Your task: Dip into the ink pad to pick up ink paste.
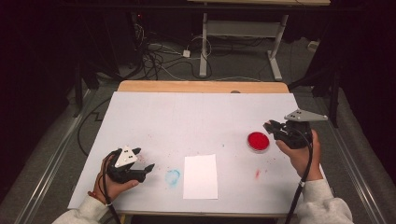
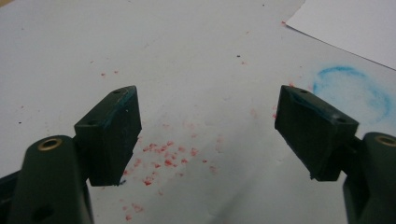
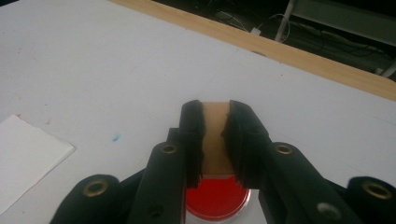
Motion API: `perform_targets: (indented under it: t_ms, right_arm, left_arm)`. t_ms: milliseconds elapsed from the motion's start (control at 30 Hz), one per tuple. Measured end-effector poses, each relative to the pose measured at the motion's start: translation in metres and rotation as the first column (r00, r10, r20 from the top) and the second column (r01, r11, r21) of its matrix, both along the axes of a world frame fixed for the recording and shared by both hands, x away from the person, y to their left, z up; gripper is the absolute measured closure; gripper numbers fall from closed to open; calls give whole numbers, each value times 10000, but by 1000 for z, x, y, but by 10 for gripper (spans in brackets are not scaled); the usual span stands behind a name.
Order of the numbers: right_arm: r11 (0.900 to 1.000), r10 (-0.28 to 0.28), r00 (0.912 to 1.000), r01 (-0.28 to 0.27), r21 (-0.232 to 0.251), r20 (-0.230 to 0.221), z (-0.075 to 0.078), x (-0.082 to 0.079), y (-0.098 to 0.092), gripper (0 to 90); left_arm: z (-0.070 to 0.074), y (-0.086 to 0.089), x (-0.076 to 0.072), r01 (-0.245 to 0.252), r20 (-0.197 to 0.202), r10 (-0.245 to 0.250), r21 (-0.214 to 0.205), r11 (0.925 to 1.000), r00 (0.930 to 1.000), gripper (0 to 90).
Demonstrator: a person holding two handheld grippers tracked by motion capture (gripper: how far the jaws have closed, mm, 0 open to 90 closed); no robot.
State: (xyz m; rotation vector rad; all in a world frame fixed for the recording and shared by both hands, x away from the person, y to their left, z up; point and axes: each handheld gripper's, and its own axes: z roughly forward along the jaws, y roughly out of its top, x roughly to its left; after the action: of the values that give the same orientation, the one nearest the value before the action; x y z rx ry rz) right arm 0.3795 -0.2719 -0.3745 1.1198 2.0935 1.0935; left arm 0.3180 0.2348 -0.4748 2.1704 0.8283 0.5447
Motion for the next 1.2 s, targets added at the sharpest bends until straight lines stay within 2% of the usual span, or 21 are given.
perform_targets:
  t_ms: [200, 300, 500, 567, 600, 633, 733, 833, 967, 1033, 1100, 1167, 1200]
  right_arm:
    - [9999, 7, 9999, -9, 101, 123, 9, 2, 2, 762]
    - [9999, 81, 10000, -80, -75, 42, 7, 4, 8, 761]
    - [9977, -2, 9987, -32, -677, -500, -18, 14, 15, 762]
    - [9973, -8, 9981, -37, -728, -620, -22, 16, 15, 762]
    - [9971, -11, 9962, -56, -765, -870, -31, 20, 15, 762]
    - [9971, -11, 9962, -56, -765, -870, -31, 20, 15, 762]
    - [9959, -4, 9908, -119, -900, -1357, -48, 25, 18, 762]
    - [9957, -29, 9868, -122, -920, -1617, -56, 28, 19, 762]
    - [9937, -80, 9853, -113, -1116, -1706, -64, 31, 21, 762]
    - [9927, -119, 9809, -117, -1201, -1941, -71, 33, 20, 762]
    - [9927, -124, 9806, -114, -1205, -1955, -73, 33, 20, 762]
    - [9898, -115, 9799, -172, -1415, -1992, -77, 34, 21, 762]
    - [9902, -91, 9819, -175, -1382, -1889, -79, 34, 20, 762]
  left_arm:
    - [1, -2, -2, 60, 51, -60, 64, 10000, 10000, 221]
    - [2, -3, -3, 97, 92, -97, 80, 9999, 9999, 221]
    - [2, -2, -4, 79, 60, -79, 103, 9999, 10000, 221]
    - [1, -2, -4, 96, 47, -97, 155, 9998, 9999, 221]
    - [2, -1, -4, 87, 52, -88, 140, 9999, 9999, 221]
    - [2, -1, -4, 87, 52, -88, 140, 9999, 9999, 221]
    - [2, -1, -4, 81, 52, -82, 142, 9999, 10000, 221]
    - [1, -1, -4, 92, 31, -93, 159, 9998, 10000, 221]
    - [1, -1, -4, 109, 24, -110, 181, 9998, 9999, 221]
    - [1, -2, -4, 115, 32, -116, 195, 9997, 9999, 220]
    - [1, -2, -4, 119, 30, -120, 197, 9997, 9999, 221]
    - [1, -2, -4, 120, 27, -121, 204, 9997, 9999, 221]
    - [1, -2, -4, 126, 27, -127, 202, 9997, 9999, 221]
